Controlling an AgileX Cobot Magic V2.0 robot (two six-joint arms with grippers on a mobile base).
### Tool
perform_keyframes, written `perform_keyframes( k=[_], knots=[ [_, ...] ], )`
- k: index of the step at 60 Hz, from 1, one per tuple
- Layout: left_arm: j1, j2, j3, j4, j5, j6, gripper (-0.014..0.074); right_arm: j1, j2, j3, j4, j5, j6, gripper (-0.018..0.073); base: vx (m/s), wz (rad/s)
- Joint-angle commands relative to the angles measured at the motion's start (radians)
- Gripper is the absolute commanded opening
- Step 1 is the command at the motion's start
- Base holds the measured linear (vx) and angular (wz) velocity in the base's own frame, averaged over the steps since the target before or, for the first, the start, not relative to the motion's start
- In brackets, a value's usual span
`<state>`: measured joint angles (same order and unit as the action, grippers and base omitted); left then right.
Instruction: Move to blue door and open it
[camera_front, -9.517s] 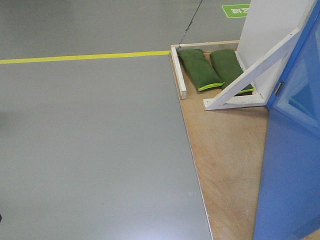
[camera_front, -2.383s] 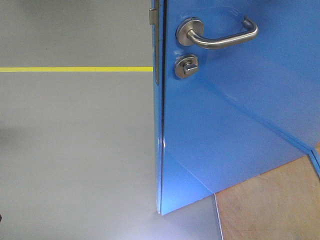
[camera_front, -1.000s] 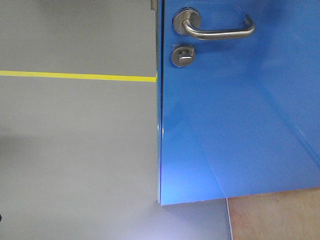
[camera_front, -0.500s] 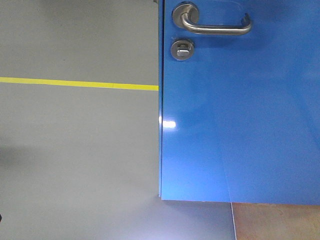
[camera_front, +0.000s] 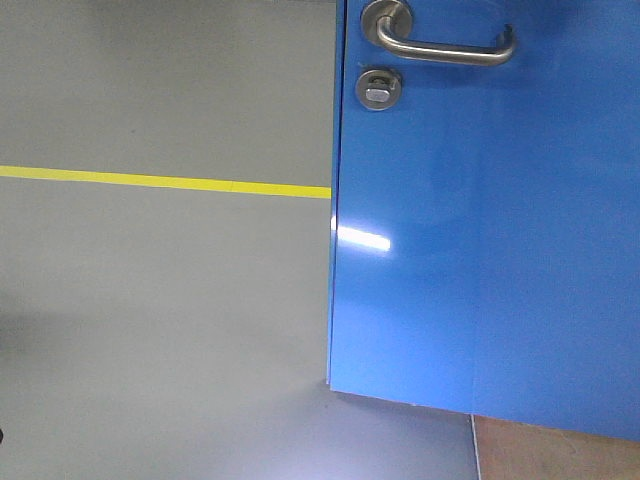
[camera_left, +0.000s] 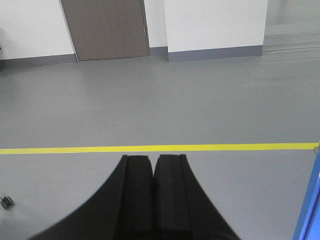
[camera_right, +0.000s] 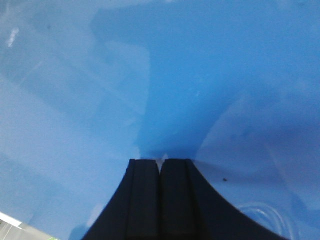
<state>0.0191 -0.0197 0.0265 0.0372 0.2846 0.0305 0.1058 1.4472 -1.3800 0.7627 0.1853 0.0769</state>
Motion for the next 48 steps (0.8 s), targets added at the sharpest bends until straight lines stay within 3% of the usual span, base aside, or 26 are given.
perform_keyframes(
  k=[1, 48],
  knots=[
    [-0.004, -0.007, 0.006, -0.008, -0.085, -0.002, 0.0070, 0.001, -0.028, -0.036, 0.003, -0.066, -0.011, 0.0002, 0.16, 0.01],
    [-0.004, -0.007, 0.006, -0.008, -0.085, -0.002, 0.0070, 0.001, -0.028, -0.036, 0.004, -0.069, -0.011, 0.0002, 0.12, -0.07]
  ],
)
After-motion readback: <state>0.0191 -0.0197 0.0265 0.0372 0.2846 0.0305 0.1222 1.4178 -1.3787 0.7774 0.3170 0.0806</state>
